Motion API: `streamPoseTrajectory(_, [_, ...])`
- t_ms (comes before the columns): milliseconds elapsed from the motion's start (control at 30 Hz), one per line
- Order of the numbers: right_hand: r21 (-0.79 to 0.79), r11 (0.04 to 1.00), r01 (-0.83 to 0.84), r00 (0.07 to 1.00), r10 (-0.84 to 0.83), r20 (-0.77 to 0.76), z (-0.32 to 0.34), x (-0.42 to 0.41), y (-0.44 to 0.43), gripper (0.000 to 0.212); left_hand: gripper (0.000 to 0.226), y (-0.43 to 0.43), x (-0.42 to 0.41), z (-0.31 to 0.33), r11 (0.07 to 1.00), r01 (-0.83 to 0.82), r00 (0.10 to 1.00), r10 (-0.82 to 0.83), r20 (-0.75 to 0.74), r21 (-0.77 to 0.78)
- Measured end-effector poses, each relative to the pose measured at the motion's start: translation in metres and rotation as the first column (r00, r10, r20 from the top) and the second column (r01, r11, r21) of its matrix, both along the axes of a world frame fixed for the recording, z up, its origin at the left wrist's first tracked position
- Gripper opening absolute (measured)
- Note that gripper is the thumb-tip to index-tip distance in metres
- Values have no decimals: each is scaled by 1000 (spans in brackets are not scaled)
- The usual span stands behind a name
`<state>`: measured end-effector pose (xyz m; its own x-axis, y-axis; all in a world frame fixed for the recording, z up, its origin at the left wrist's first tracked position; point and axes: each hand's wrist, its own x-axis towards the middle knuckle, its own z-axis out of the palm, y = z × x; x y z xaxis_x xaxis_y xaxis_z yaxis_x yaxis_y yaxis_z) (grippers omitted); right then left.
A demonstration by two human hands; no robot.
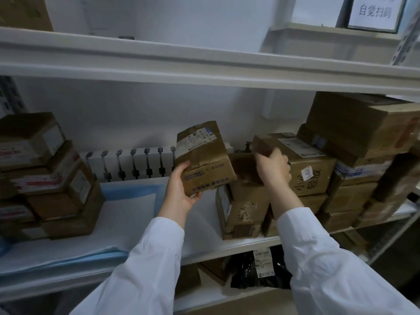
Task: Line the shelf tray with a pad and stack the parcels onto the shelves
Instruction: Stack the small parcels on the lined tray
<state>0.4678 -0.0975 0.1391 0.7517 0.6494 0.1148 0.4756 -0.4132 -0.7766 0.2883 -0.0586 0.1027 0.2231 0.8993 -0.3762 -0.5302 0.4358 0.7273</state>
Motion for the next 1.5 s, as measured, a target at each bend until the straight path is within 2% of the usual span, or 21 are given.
streamPoseTrajectory(167, [-41, 997, 58, 998, -56, 34, -12, -1, -8, 50, 19, -3, 11, 1, 1000, -4, 1000, 4, 2, 4])
streamPoseTrajectory(267, [-39, 985, 167, 986, -167, 6, -16, -1, -13, 55, 19, -4, 15, 1, 1000, -20, 1000, 20, 5, 15])
streamPoseTrajectory(333, [-22, 974, 224, 971, -225, -82, -20, -1, -15, 59, 18, -4, 17, 1, 1000, -27, 999, 27, 23, 14])
streamPoseTrajectory(400, [5, 969, 247, 940, -238, -245, -23, 1, -15, 62, 19, -5, 18, 1, 999, -30, 999, 30, 43, 10])
streamPoseTrajectory(533, [49, 963, 264, 809, -194, -555, -25, 6, -14, 63, 24, -5, 20, 0, 1000, -23, 999, 22, 45, 17])
streamPoseTrajectory(633, [16, 964, 267, 740, -194, -644, -23, 11, -15, 70, 31, -4, 20, 1, 1000, -18, 999, 18, 48, 17])
streamPoseTrajectory(767, [53, 952, 302, 648, -165, -744, -19, 11, -15, 84, 28, -2, 20, 5, 1000, -20, 994, 19, 107, 5])
streamPoseTrajectory(867, [149, 936, 319, 592, -74, -802, -19, 10, -13, 76, 33, 1, 17, 10, 999, -38, 983, 37, 177, 4])
streamPoseTrajectory(967, [284, 918, 275, 567, 83, -819, -13, 5, -12, 62, 29, 7, 11, 15, 997, -67, 971, 58, 232, 29])
streamPoseTrajectory(1067, [365, 900, 238, 584, 168, -795, -11, -6, -5, 61, 33, 15, -2, 16, 991, -119, 959, 101, 264, 56])
streamPoseTrajectory(1200, [358, 905, 230, 588, 164, -792, -13, -26, 12, 58, 49, 26, -30, 10, 978, -204, 941, 187, 282, 32])
streamPoseTrajectory(1367, [352, 925, 141, 572, 214, -792, -23, -59, 38, 70, 26, 35, -74, -7, 962, -271, 934, 272, 233, -38])
streamPoseTrajectory(1500, [341, 936, 91, 592, 224, -774, -38, -88, 58, 64, 33, 36, -110, -27, 964, -235, 958, 251, 137, -121])
